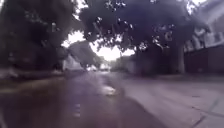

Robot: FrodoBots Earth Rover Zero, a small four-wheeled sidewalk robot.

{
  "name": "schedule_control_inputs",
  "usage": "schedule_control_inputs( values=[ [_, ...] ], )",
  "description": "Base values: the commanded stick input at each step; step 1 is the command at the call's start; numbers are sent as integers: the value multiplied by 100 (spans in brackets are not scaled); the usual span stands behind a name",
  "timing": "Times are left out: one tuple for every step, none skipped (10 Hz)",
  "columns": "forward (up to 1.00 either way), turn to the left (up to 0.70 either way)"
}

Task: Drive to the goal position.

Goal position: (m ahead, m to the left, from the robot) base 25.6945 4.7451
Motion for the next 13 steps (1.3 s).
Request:
schedule_control_inputs(
  values=[
    [70,0],
    [70,0],
    [70,0],
    [70,0],
    [70,0],
    [70,0],
    [70,0],
    [70,0],
    [70,0],
    [70,0],
    [70,0],
    [70,0],
    [70,0]
  ],
)
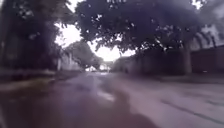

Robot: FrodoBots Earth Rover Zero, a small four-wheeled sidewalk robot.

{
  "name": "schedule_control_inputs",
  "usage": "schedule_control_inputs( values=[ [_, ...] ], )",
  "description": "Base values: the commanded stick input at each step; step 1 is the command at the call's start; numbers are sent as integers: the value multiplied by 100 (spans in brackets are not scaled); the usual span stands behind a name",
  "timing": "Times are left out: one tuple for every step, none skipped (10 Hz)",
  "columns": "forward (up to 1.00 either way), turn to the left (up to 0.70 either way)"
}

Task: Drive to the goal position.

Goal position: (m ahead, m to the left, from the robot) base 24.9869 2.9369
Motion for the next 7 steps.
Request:
schedule_control_inputs(
  values=[
    [70,0],
    [70,0],
    [70,0],
    [70,0],
    [70,0],
    [70,0],
    [70,0]
  ],
)
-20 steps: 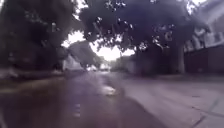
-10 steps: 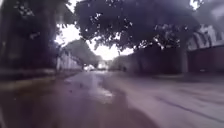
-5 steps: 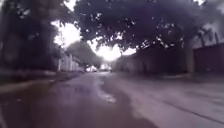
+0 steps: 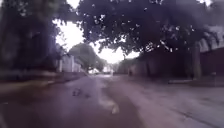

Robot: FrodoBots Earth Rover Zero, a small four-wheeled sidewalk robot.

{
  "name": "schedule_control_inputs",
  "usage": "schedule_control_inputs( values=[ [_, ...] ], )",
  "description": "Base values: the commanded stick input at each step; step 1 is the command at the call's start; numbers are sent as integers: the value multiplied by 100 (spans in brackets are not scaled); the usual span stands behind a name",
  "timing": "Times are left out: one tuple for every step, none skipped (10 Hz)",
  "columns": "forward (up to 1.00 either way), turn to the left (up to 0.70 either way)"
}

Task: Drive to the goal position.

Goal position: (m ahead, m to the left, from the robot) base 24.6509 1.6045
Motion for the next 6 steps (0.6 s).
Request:
schedule_control_inputs(
  values=[
    [68,0],
    [69,0],
    [70,0],
    [70,0],
    [70,0],
    [70,0]
  ],
)
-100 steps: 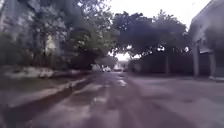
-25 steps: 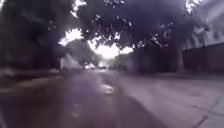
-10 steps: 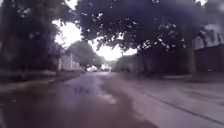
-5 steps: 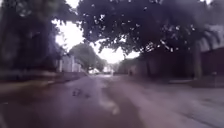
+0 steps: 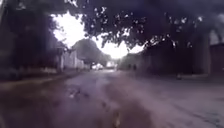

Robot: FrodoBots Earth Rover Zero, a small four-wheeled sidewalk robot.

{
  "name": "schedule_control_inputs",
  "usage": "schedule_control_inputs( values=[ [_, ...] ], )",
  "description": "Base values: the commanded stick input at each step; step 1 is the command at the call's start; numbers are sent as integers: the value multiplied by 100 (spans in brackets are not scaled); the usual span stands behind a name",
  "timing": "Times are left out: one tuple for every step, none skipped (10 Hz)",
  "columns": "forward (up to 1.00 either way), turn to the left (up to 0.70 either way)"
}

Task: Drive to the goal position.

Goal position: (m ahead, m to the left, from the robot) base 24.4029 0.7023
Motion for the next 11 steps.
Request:
schedule_control_inputs(
  values=[
    [70,0],
    [70,0],
    [70,0],
    [70,0],
    [70,0],
    [70,0],
    [70,0],
    [70,0],
    [70,0],
    [70,0],
    [70,0]
  ],
)
